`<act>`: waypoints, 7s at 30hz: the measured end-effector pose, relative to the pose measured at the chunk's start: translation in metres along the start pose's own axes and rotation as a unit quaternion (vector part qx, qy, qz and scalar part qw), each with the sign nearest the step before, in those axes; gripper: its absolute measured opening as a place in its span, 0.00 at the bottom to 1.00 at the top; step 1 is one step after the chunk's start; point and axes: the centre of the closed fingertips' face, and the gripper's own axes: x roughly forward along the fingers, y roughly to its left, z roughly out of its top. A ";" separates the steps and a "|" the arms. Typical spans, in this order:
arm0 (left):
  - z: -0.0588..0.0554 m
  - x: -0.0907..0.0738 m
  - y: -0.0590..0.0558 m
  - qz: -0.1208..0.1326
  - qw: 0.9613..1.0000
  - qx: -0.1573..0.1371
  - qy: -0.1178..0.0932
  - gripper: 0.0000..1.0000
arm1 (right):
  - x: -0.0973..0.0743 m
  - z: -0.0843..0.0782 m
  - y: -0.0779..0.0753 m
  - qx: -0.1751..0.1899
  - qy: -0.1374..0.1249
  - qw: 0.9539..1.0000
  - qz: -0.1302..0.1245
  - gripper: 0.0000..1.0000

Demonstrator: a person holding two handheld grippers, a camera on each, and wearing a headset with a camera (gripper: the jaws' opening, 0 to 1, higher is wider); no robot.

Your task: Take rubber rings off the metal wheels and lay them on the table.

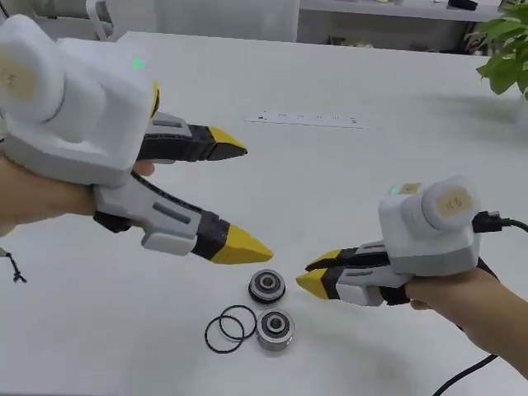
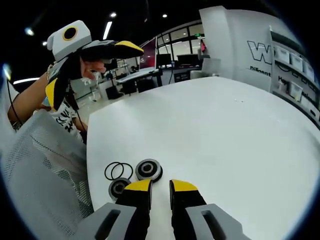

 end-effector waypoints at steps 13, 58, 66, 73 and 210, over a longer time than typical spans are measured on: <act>-0.017 0.037 0.018 0.037 0.998 -0.019 -0.040 0.47 | -0.001 0.002 -0.002 0.003 -0.006 1.000 -0.001 0.11; -0.117 0.071 -0.027 -0.012 0.994 -0.077 0.079 0.08 | 0.003 -0.007 0.003 0.002 0.013 1.000 0.004 0.10; -0.116 0.073 -0.026 -0.012 0.994 -0.083 0.075 0.07 | 0.013 -0.018 0.007 -0.009 0.030 1.000 0.001 0.13; -0.116 0.075 -0.027 -0.012 0.994 -0.084 0.072 0.07 | 0.019 -0.016 0.012 -0.023 0.024 0.999 0.003 0.17; -0.113 0.081 -0.029 -0.007 0.995 -0.079 0.062 0.07 | 0.018 0.001 0.011 0.115 -0.015 0.993 0.004 0.00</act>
